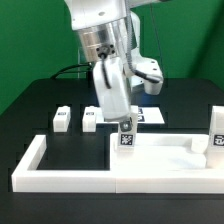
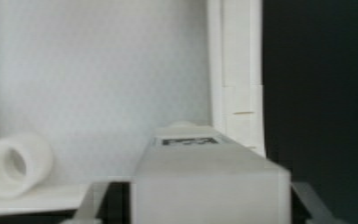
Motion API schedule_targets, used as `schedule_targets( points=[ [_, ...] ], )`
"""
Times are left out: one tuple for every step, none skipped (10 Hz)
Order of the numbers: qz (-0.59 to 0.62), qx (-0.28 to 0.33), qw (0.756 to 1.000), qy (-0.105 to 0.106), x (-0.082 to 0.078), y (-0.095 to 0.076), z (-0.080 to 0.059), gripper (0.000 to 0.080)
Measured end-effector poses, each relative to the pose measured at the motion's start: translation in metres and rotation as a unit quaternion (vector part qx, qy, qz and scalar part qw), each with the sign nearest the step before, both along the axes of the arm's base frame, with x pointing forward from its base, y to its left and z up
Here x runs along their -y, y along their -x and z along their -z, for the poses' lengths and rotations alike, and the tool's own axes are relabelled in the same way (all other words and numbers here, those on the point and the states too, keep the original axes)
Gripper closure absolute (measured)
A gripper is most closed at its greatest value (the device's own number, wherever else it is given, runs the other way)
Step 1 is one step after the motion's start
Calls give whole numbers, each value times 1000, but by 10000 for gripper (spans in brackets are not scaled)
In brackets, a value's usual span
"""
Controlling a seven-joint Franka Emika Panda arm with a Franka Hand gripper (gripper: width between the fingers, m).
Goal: Assemble desk
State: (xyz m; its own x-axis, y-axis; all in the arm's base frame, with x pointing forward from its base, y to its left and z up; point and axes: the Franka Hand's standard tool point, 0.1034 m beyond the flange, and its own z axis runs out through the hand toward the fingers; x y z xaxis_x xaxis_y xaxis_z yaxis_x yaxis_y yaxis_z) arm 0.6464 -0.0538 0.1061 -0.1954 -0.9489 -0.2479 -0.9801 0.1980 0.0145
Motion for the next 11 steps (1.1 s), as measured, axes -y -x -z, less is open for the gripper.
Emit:
schedule_targets(
  points=[
    [38,-7,999,0,0,-1,0,505],
    [54,-15,998,2,0,1,1,505],
    [73,-30,997,20,0,4,3,505],
    [64,-26,997,21,0,2,2,505],
    [40,-21,999,22,0,3,3,432],
    [-45,-8,998,34,-1,4,3,432],
    [-136,4,990,46,-6,5,2,264],
    [-182,13,982,48,-9,6,3,170],
    [-196,15,979,49,-7,6,4,170],
    [-232,23,971,49,-6,6,4,155],
    [-258,28,965,49,-6,6,4,155]
  ],
)
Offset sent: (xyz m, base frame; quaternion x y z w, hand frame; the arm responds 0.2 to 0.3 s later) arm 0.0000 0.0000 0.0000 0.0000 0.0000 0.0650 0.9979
